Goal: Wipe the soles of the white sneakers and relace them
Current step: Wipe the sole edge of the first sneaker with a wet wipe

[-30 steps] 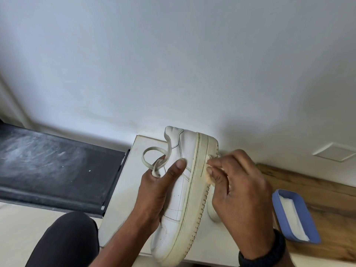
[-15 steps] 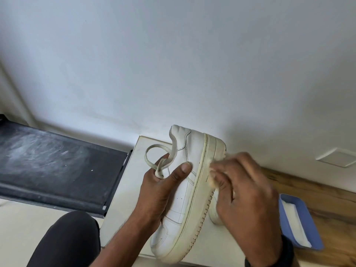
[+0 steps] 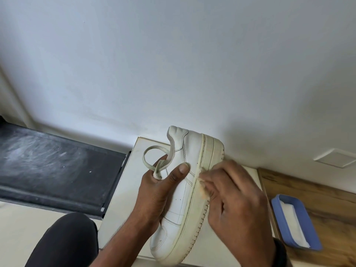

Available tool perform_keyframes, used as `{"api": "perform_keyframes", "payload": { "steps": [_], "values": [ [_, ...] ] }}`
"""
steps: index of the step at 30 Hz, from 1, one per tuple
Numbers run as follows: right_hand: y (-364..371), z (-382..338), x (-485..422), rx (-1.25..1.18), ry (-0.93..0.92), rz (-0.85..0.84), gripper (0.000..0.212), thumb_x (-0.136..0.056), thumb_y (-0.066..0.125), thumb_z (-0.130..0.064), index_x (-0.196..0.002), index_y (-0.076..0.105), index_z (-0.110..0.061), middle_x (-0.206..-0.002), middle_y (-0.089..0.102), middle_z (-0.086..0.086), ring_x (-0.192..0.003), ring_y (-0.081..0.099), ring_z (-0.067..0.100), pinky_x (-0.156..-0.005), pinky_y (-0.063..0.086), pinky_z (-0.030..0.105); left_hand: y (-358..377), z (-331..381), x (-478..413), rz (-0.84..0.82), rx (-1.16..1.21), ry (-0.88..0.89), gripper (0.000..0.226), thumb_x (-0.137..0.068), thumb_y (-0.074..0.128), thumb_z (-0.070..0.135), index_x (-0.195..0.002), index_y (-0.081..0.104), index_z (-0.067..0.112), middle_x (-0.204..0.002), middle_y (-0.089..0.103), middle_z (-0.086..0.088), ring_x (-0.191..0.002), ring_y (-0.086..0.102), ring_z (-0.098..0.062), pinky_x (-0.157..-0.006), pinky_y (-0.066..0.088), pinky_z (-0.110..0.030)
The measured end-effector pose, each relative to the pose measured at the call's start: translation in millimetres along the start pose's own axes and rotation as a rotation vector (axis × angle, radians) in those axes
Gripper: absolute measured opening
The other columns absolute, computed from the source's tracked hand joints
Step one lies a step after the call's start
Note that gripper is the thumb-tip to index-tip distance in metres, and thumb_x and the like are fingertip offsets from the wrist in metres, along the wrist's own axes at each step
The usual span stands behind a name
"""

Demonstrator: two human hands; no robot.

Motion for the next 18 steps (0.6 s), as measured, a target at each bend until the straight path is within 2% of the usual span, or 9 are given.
{"api": "perform_keyframes", "payload": {
  "steps": [6, 9, 11, 13, 15, 18],
  "values": [
    [-15, 19, -21, 0.047, 0.105, 0.114, 0.009, -0.093, 0.064, -0.009, -0.089, 0.072, -0.007, -0.089, 0.063, 0.002, -0.076, 0.061, 0.016, -0.071, 0.048, 0.019, -1, 0, 0, 0.003, -0.036, 0.02, 0.052, -0.069, 0.085, 0.047, -0.113, 0.075, 0.02, -0.11, 0.079, -0.015, -0.103, 0.076, -0.036, -0.098, 0.057, -0.06],
    [-7, 5, -12, 0.014, 0.062, 0.098, 0.01, -0.092, 0.065, -0.003, -0.087, 0.072, -0.007, -0.086, 0.062, 0.002, -0.073, 0.061, 0.019, -0.064, 0.055, 0.033, -1, -1, -1, -0.005, -0.024, 0.021, 0.054, -0.071, 0.085, 0.045, -0.117, 0.074, 0.019, -0.112, 0.079, -0.016, -0.105, 0.076, -0.037, -0.099, 0.056, -0.059],
    [2, -3, -2, -0.02, 0.024, 0.033, 0.008, -0.091, 0.064, -0.005, -0.089, 0.071, -0.008, -0.086, 0.061, 0.003, -0.073, 0.062, 0.022, -0.061, 0.055, 0.039, -1, 0, -1, -0.009, -0.021, 0.027, 0.053, -0.072, 0.085, 0.043, -0.117, 0.074, 0.017, -0.111, 0.078, -0.018, -0.105, 0.075, -0.038, -0.099, 0.056, -0.058],
    [6, -5, 1, -0.037, 0.01, -0.02, 0.008, -0.09, 0.065, -0.006, -0.091, 0.072, -0.01, -0.087, 0.06, 0.001, -0.073, 0.062, 0.022, -0.061, 0.055, 0.039, -3, 0, -2, 0.0, -0.031, 0.034, 0.054, -0.07, 0.085, 0.044, -0.115, 0.074, 0.016, -0.11, 0.078, -0.018, -0.104, 0.076, -0.038, -0.099, 0.056, -0.06],
    [2, 1, -6, -0.042, 0.027, -0.003, 0.009, -0.089, 0.066, -0.005, -0.089, 0.073, -0.011, -0.085, 0.061, -0.001, -0.073, 0.062, 0.02, -0.061, 0.055, 0.037, -4, 0, -3, 0.006, -0.038, 0.04, 0.056, -0.068, 0.086, 0.045, -0.114, 0.074, 0.016, -0.11, 0.079, -0.018, -0.104, 0.076, -0.038, -0.1, 0.055, -0.06],
    [-13, 14, -22, 0.009, 0.086, 0.078, 0.009, -0.09, 0.069, -0.003, -0.086, 0.074, -0.009, -0.086, 0.063, -0.001, -0.073, 0.061, 0.014, -0.068, 0.053, 0.024, -4, 0, -3, -0.003, -0.055, 0.047, 0.056, -0.066, 0.087, 0.046, -0.113, 0.075, 0.019, -0.111, 0.079, -0.016, -0.105, 0.076, -0.036, -0.1, 0.055, -0.06]
  ]
}}
Point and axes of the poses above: each hand's wrist, its own x-axis away from the middle knuckle, its own y-axis out of the palm, z = x × y, the point moved 6 cm from there along -x, towards the middle knuckle
